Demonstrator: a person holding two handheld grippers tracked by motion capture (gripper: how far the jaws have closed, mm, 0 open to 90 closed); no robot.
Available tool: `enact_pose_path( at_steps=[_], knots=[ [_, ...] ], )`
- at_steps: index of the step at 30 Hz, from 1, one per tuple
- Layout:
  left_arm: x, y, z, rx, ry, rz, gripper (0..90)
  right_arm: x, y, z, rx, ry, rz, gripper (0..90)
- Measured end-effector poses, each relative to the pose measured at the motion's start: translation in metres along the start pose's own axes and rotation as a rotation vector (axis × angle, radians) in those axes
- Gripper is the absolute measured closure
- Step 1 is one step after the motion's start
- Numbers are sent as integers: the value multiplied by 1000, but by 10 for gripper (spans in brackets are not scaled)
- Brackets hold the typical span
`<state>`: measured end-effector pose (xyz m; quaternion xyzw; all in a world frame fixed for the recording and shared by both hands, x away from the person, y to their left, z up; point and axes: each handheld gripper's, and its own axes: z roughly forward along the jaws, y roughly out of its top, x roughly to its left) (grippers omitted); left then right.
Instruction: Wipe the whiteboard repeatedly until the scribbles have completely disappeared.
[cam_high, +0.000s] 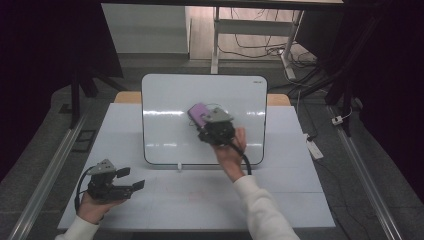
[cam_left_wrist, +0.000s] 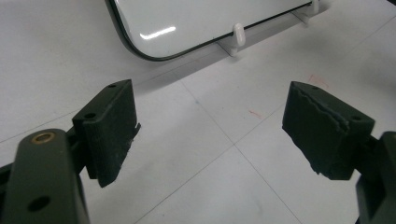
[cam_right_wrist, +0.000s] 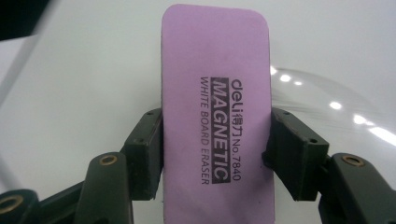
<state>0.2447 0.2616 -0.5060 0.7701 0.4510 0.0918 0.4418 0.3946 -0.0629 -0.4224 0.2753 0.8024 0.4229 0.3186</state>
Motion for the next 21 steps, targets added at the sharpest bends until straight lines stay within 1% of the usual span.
enact_pose_path(
  at_steps=[2, 3, 4, 5, 6, 7, 8, 9, 10, 11, 13, 15, 16, 17, 19, 20, 21],
  knots=[
    [0, 0, 0, 1, -2, 2, 187, 20, 2, 8, 12, 57, -39, 399],
    [0, 0, 0, 1, -2, 2, 187, 27, 3, 11, 16, 61, -51, 400],
    [0, -1, 0, 2, -3, 1, 187, 27, 5, 12, 23, 52, -60, 399],
    [1, -1, 0, 4, -4, 0, 187, 25, 7, 12, 20, 46, -60, 400],
    [1, -1, 0, 4, -3, 0, 187, 19, 9, 11, 16, 32, -49, 399],
    [1, -2, 0, 4, -3, 0, 187, 3, 13, 5, 2, -8, -17, 399],
    [1, -2, 0, 4, -2, 0, 187, 3, 13, 5, 2, -8, -17, 399],
    [1, -2, 0, 4, -1, -2, 187, -18, 17, -1, -11, -54, 19, 399],
    [1, -2, 0, 4, 0, -3, 187, -30, 18, -4, -20, -73, 45, 399],
    [1, -2, 0, 3, 0, -3, 187, -30, 18, -4, -20, -73, 45, 399],
    [1, -2, 0, 3, 0, -4, 187, -51, 21, -10, -34, -107, 87, 399],
    [0, -1, 1, 3, 2, -4, 187, -64, 24, -13, -45, -125, 118, 399],
    [1, -1, 1, 4, 1, -5, 187, -67, 26, -13, -48, -126, 122, 399],
    [1, -1, 1, 4, -1, -5, 187, -67, 27, -12, -45, -128, 114, 399],
    [1, -1, 1, 4, 0, -4, 187, -61, 29, -8, -40, -137, 81, 399],
    [1, -1, 1, 4, -1, -4, 187, -57, 30, -6, -37, -124, 69, 399],
    [1, -1, 1, 4, -1, -4, 187, -46, 33, -2, -37, -90, 43, 399]
  ],
)
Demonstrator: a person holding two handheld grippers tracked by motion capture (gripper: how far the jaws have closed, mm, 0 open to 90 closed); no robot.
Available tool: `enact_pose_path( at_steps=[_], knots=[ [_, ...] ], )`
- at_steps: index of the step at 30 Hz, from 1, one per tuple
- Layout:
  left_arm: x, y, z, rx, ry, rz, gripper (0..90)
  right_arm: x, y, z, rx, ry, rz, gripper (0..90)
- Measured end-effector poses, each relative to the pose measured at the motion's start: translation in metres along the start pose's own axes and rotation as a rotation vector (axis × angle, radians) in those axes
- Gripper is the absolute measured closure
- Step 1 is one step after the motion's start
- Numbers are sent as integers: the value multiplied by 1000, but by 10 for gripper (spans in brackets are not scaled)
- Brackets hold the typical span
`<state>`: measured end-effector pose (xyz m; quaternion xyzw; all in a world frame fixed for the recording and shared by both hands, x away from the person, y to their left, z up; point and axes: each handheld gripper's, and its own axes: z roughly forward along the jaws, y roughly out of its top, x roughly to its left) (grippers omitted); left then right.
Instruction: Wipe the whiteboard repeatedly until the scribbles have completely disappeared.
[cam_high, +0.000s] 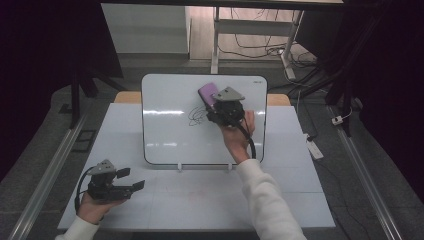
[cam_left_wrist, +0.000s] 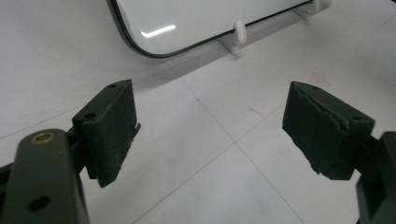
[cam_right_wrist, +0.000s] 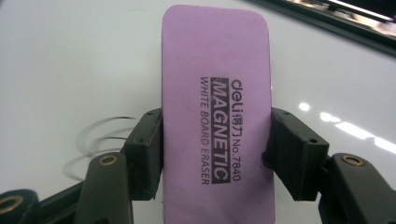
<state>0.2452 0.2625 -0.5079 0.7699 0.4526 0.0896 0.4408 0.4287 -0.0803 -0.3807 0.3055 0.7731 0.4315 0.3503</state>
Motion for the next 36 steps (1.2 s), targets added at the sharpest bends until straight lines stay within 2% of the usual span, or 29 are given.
enact_pose_path(
  at_steps=[1, 2, 8, 10, 11, 13, 15, 19, 23, 26, 29, 32, 36],
  knots=[
    [0, 0, 0, 0, 0, 0, 187, 0, 0, 0, 0, 0, 0, 399],
    [0, 0, 0, 0, 1, 0, 187, 6, 1, 2, 1, 23, -13, 399],
    [1, 0, 0, -2, 2, -4, 187, 51, -2, 16, 13, 142, -54, 399],
    [1, 0, 0, -2, 1, -3, 187, 66, -6, 18, 22, 181, -85, 399],
    [1, 0, 0, -1, -1, -2, 187, 70, -8, 18, 25, 177, -113, 399],
    [1, 0, 0, 0, -2, 0, 187, 71, -9, 17, 24, 176, -126, 399],
    [1, 0, 1, 1, -1, 0, 187, 62, -9, 14, 32, 168, -90, 399],
    [0, 0, 0, 0, 1, 1, 187, 32, -8, 5, 18, 95, -43, 399],
    [1, 0, 1, 2, -1, -1, 187, 1, -6, -2, 1, 29, 27, 399],
    [1, 0, 1, 4, -3, 0, 187, -10, -3, -3, -2, 21, 65, 399],
    [2, 0, 1, 2, -3, -2, 187, -1, -1, 0, -2, 6, 37, 399],
    [1, 0, 1, 0, -6, -1, 187, 17, 2, 7, -1, 53, 12, 399],
    [1, 0, 1, 2, -6, 2, 187, 58, 3, 20, 14, 142, -48, 399]
  ],
)
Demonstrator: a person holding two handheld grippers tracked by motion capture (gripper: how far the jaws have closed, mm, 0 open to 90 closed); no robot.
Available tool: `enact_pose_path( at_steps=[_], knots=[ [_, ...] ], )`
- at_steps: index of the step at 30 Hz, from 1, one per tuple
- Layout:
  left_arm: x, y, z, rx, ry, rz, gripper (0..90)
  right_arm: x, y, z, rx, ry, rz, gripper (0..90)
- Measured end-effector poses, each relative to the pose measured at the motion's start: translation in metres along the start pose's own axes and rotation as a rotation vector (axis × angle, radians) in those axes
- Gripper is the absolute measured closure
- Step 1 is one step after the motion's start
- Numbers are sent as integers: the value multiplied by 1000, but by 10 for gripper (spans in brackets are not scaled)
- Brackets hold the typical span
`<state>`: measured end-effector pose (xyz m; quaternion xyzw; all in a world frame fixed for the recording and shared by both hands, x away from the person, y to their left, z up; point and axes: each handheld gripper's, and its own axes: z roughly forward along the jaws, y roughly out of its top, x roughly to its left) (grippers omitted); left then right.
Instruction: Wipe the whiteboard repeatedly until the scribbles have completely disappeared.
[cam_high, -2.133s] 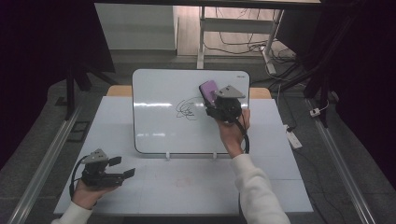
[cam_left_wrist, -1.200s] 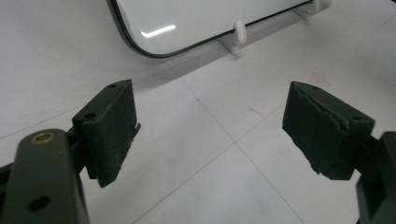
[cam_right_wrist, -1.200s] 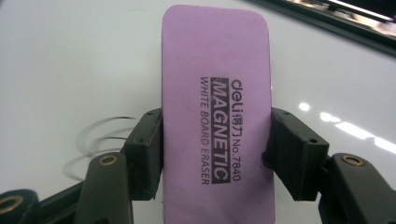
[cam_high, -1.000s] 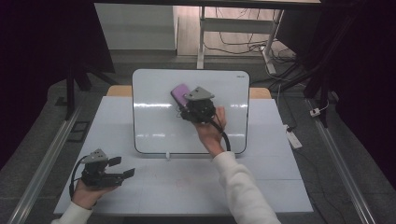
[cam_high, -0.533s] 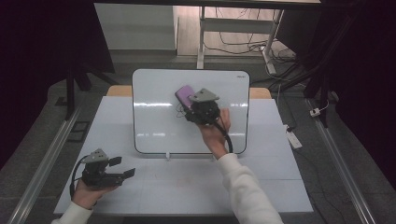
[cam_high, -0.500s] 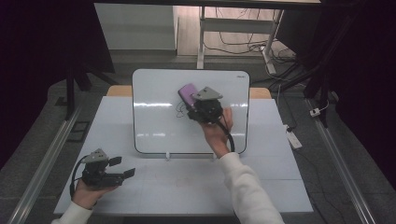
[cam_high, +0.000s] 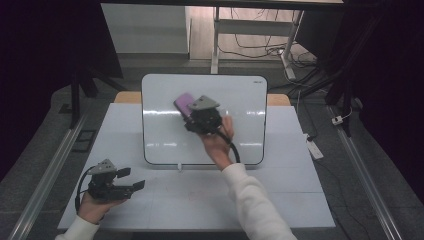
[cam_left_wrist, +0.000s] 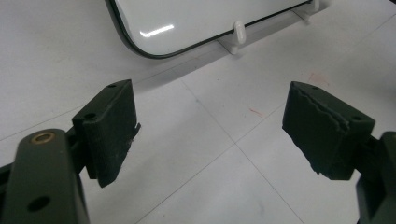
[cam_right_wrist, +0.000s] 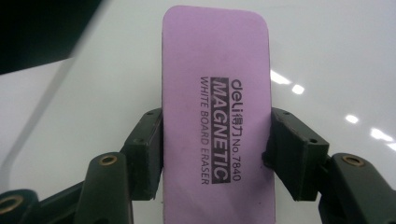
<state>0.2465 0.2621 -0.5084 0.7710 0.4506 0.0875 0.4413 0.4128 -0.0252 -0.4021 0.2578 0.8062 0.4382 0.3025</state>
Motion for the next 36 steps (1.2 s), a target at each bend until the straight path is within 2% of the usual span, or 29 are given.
enact_pose_path(
  at_steps=[2, 4, 5, 6, 7, 9, 15, 17, 19, 21, 23, 27, 28, 31, 33, 34, 36],
  knots=[
    [0, 0, 0, -2, 0, -1, 186, 22, -2, 9, 11, 45, -33, 399],
    [1, -1, -1, -3, 1, -3, 186, 38, -4, 14, 17, 60, -75, 399],
    [1, -1, -2, -4, 1, -4, 187, 42, -5, 15, 19, 46, -99, 400],
    [1, -1, -2, -5, 2, -5, 187, 41, -5, 14, 21, 47, -101, 399],
    [1, -1, -2, -6, 3, -5, 187, 37, -4, 13, 18, 52, -80, 399],
    [1, -2, -3, -6, 4, -5, 187, 22, -4, 7, 5, 14, -50, 399],
    [1, -1, -2, -4, 4, -4, 187, -40, 0, -18, -43, -115, 69, 399],
    [0, -1, -2, -3, 6, -5, 186, -57, 2, -23, -56, -136, 108, 399],
    [1, -1, -2, -1, 5, -5, 187, -61, 6, -22, -60, -139, 117, 399],
    [1, -1, -2, 0, 5, -6, 187, -57, 9, -18, -68, -145, 106, 399],
    [2, -1, -2, -2, 4, -6, 186, -46, 13, -10, -72, -122, 84, 399],
    [2, -1, -2, -3, 4, -6, 186, -10, 16, 7, -58, -15, 23, 399],
    [2, -2, -1, -4, 5, -8, 187, 1, 13, 12, -53, 27, 19, 399],
    [3, -2, -1, 3, 5, -6, 187, 20, 3, 17, -44, 88, 10, 399],
    [3, -3, -1, 3, 6, -8, 186, 21, -1, 15, -53, 92, 7, 400],
    [3, -3, -1, 3, 6, -8, 187, 17, -1, 13, -50, 96, 21, 400],
    [2, -2, -1, 1, 7, -6, 187, 6, 0, 7, -53, 55, 39, 399]
  ],
)
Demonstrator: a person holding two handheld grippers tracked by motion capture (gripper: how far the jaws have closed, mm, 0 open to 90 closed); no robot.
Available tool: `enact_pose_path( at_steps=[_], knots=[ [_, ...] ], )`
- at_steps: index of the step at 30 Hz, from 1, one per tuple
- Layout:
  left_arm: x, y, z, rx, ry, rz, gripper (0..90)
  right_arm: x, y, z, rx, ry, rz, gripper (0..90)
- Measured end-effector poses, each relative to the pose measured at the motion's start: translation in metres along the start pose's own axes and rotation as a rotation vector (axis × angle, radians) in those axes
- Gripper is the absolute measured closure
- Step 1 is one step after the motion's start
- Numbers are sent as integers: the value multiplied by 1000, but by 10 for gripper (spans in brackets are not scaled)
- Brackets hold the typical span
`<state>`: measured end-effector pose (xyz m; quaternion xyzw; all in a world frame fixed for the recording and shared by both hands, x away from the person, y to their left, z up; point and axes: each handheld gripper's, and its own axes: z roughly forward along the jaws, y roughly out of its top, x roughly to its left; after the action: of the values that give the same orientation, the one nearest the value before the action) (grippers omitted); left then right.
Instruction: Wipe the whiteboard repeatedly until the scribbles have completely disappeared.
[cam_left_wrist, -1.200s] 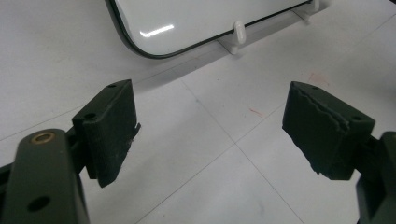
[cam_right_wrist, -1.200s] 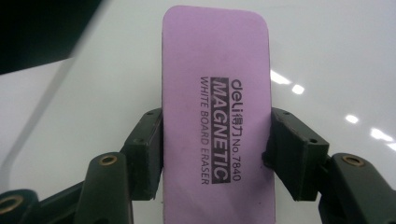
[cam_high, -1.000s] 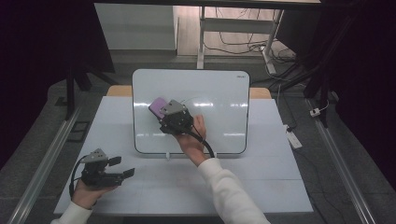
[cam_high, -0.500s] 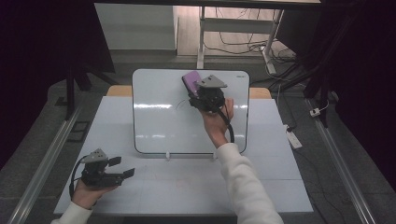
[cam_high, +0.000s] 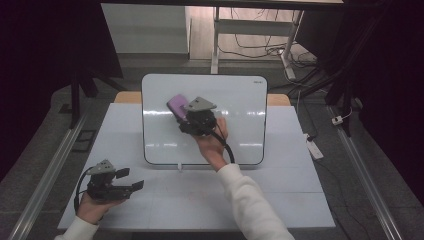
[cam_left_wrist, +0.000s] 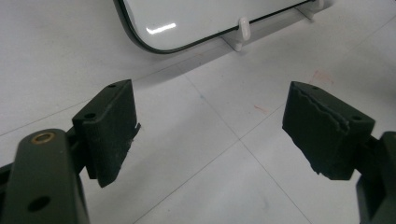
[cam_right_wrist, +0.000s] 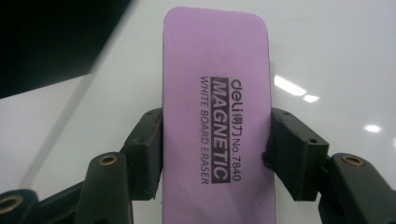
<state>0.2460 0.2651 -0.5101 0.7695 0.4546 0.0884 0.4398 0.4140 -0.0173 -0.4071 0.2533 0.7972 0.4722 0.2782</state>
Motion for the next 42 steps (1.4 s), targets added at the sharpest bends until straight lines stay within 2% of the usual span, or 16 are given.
enact_pose_path(
  at_steps=[2, 4, 6, 8, 10, 11, 17, 19, 21, 24, 27, 28, 31, 33, 36, 42],
  knots=[
    [0, 0, 0, 1, -1, 0, 186, -17, 2, -10, -13, -68, 7, 399],
    [1, 0, 0, 2, -1, -3, 187, -41, 4, -22, -37, -145, 41, 399],
    [1, 0, 0, 0, -1, -5, 186, -60, 6, -31, -53, -177, 102, 399],
    [0, 1, -1, -2, -1, -2, 187, -68, 8, -33, -62, -171, 142, 399],
    [1, 1, -1, -3, -2, -2, 186, -62, 12, -28, -48, -183, 104, 399],
    [1, 1, 0, -2, -3, -5, 187, -53, 14, -21, -47, -166, 76, 399],
    [2, 1, -1, -4, -4, 0, 187, 2, 17, 12, -13, 3, -14, 399],
    [2, 0, -1, -6, -3, -6, 187, 14, 10, 17, -1, 50, -14, 399],
    [3, -1, -1, -3, -1, -6, 187, 17, 4, 15, 5, 75, -12, 399],
    [2, -1, -2, -5, 2, -5, 187, 8, -3, 5, 14, 49, -17, 399],
    [1, 0, -1, -3, 2, -5, 187, -19, -8, -15, 4, -16, 28, 399],
    [1, 0, -1, -3, 2, -5, 187, -31, -10, -24, 4, -54, 42, 399],
    [1, 1, 0, -2, 0, -4, 187, -55, -19, -44, 15, -108, 71, 399],
    [0, 2, 1, 0, -5, -5, 186, -61, -25, -54, 30, -120, 78, 399],
    [-1, 3, 2, 1, -10, -3, 186, -62, -37, -75, 26, -108, 86, 399],
    [-6, 7, 6, 1, -20, 3, 185, -42, -68, -104, 42, -22, 73, 399]
  ],
)
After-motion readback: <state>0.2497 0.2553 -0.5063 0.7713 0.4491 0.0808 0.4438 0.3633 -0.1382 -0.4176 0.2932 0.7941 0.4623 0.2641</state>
